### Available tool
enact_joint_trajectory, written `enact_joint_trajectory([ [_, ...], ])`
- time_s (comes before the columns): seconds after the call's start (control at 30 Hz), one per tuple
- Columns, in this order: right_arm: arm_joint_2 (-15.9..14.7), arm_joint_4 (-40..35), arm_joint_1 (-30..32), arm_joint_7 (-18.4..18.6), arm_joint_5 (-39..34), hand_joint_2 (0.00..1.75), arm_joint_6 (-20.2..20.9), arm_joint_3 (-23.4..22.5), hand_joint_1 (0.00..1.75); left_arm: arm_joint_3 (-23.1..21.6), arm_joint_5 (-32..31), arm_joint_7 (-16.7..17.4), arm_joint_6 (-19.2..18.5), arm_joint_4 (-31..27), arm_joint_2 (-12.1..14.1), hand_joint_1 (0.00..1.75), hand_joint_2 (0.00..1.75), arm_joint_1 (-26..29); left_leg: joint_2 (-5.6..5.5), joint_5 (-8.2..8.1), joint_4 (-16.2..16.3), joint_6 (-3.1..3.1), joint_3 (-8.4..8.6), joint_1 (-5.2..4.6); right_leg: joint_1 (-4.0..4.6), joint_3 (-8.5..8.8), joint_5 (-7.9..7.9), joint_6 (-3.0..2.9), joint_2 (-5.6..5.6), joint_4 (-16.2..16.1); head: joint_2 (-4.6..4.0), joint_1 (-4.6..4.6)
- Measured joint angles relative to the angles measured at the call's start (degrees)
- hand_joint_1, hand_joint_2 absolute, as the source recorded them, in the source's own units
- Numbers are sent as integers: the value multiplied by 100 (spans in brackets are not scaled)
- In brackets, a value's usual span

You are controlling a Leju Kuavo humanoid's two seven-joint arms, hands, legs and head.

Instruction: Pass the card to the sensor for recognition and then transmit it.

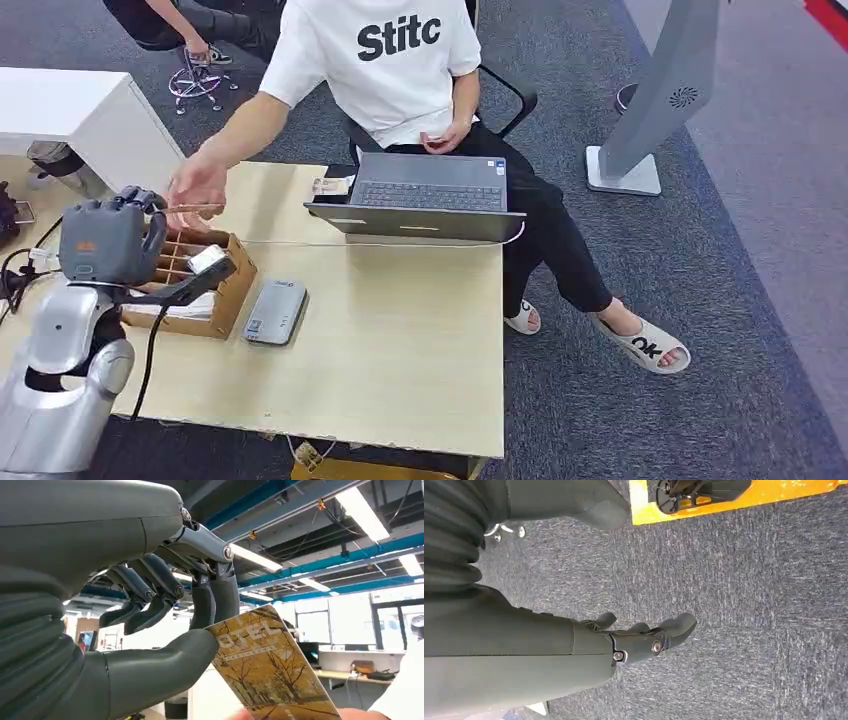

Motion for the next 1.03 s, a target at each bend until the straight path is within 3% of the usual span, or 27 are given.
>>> enact_joint_trajectory([
  [0.5, -4, 2, -2, -9, -13, 175, 0, 0, 0, -155, 81, -52, 105, 0, -175, 175, 175, 22, 0, 0, 0, 0, 0, 0, 0, 0, 0, 0, 0, 0, 0, 0],
  [0.53, -4, 2, -1, -2, -17, 175, 0, 0, 0, -155, 85, -52, 116, 0, -190, 0, 175, 22, 0, 0, 0, 0, 0, 0, 0, 0, 0, 0, 0, 0, 0, 0],
  [0.77, -7, 2, 0, 46, -28, 175, 0, 0, 0, -158, 122, -144, 596, -2, -275, 0, 175, 85, 0, 0, 0, 0, -1, 0, 0, 1, 0, 0, 0, 0, 0, -2],
  [0.87, -7, 2, 3, 42, -79, 175, 0, -2, 0, -133, 431, -258, 842, -112, -291, 0, 175, 264, 1, 0, 0, 0, -1, 0, 0, 1, 0, 0, 2, 1, 0, -2],
  [1.03, -7, 0, 32, 17, -201, 175, -26, -13, 0, 254, 1421, -858, 1429, -744, -380, 0, 175, 1112, 12, -6, -1, 0, -3, 0, 0, -2, -2, 0, 15, 2, 0, 0],
])
